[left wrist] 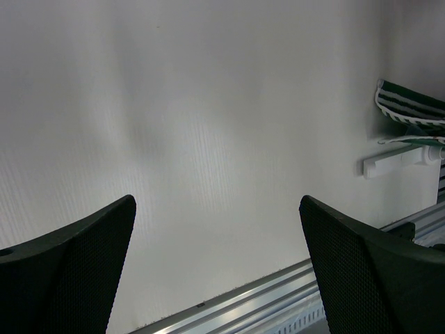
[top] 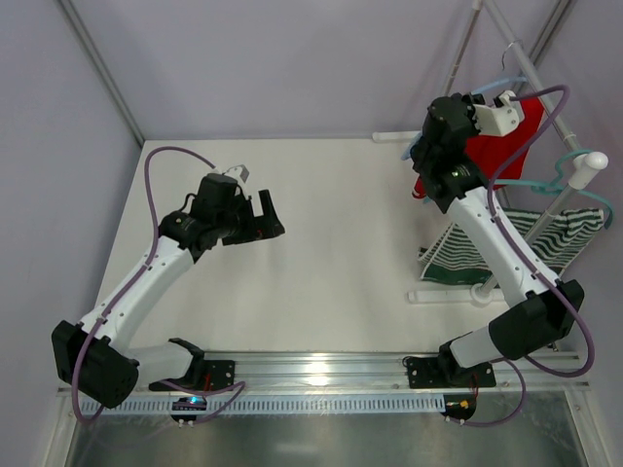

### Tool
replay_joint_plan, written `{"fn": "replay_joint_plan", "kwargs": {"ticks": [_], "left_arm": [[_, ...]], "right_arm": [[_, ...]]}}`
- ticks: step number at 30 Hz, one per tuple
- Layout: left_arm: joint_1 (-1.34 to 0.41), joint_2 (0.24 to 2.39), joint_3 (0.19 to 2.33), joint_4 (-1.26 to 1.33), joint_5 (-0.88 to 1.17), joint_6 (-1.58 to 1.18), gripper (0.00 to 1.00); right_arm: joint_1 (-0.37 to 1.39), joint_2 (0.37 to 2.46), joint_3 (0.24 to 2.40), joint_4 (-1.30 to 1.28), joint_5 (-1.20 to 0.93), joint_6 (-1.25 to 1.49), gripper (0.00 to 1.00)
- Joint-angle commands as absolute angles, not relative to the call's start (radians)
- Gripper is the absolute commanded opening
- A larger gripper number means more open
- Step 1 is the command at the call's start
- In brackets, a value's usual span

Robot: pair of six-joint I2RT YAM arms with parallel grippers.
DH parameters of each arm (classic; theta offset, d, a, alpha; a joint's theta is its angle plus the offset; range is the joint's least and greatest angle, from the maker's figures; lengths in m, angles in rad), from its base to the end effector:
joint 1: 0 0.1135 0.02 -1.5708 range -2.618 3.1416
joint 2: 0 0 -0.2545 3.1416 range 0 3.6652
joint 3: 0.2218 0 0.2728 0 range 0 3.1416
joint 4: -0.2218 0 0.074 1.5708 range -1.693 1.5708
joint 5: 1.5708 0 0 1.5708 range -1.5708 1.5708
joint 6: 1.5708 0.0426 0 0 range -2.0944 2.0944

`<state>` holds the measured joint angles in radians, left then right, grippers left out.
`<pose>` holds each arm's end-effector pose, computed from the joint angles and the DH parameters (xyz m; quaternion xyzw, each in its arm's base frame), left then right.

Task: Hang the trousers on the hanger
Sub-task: Hang the hanger with trousers onto the clothesline

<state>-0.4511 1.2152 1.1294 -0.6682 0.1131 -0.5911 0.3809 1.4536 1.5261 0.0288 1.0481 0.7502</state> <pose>0.2557 -0.1292 0.3094 -0.0417 0.9156 -0.2424 0.3181 0.3350 0.0944 0.4550 0.4716 0.5024 0.0610 0.7222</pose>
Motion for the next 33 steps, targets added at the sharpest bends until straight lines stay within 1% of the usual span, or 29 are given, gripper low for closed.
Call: {"fn": "replay_joint_plan", "kwargs": {"ticks": [1, 16, 18, 19, 20, 21, 23, 24, 27, 28, 30, 31, 33], "left_arm": [[-0.448, 1.192, 1.157, -0.673, 0.107, -0.574, 1.00], [-0.448, 1.196, 1.121, -0.644, 0.118, -0.592, 1.00], [-0.448, 1.189, 1.118, -0.643, 0.112, -0.591, 1.00], [-0.448, 1.189, 1.117, -0.643, 0.112, -0.589, 1.00], [-0.448, 1.187, 1.118, -0.641, 0.112, -0.589, 1.00], [-0.448, 1.184, 1.114, -0.640, 0.101, -0.588, 1.00], [-0.448, 1.184, 1.114, -0.632, 0.100, -0.586, 1.00], [-0.448, 1.186, 1.114, -0.632, 0.092, -0.586, 1.00], [-0.448, 1.187, 1.114, -0.618, 0.078, -0.589, 1.00], [-0.448, 1.187, 1.114, -0.612, 0.077, -0.592, 1.00], [-0.446, 1.190, 1.115, -0.597, 0.071, -0.600, 1.00], [-0.448, 1.196, 1.114, -0.592, 0.068, -0.603, 1.00], [-0.445, 1.200, 1.118, -0.586, 0.069, -0.606, 1.00]], "right_arm": [[0.359, 1.370, 1.554, 0.193, 1.042, 0.817, 0.04], [0.301, 1.355, 1.519, 0.069, 0.976, 0.971, 0.04], [0.299, 1.359, 1.522, 0.058, 0.954, 0.973, 0.15], [0.298, 1.358, 1.522, 0.058, 0.947, 0.965, 0.22], [0.298, 1.358, 1.520, 0.063, 0.934, 0.953, 0.31], [0.299, 1.355, 1.519, 0.067, 0.921, 0.939, 0.48], [0.299, 1.348, 1.522, 0.051, 0.875, 0.917, 0.60], [0.299, 1.339, 1.525, 0.031, 0.859, 0.917, 0.68], [0.299, 1.315, 1.514, -0.024, 0.801, 0.888, 0.76], [0.298, 1.295, 1.505, -0.053, 0.784, 0.882, 0.81], [0.298, 1.272, 1.494, -0.071, 0.769, 0.850, 0.85], [0.299, 1.253, 1.490, -0.083, 0.759, 0.836, 0.96], [0.298, 1.240, 1.509, -0.113, 0.724, 0.789, 0.97]]}}
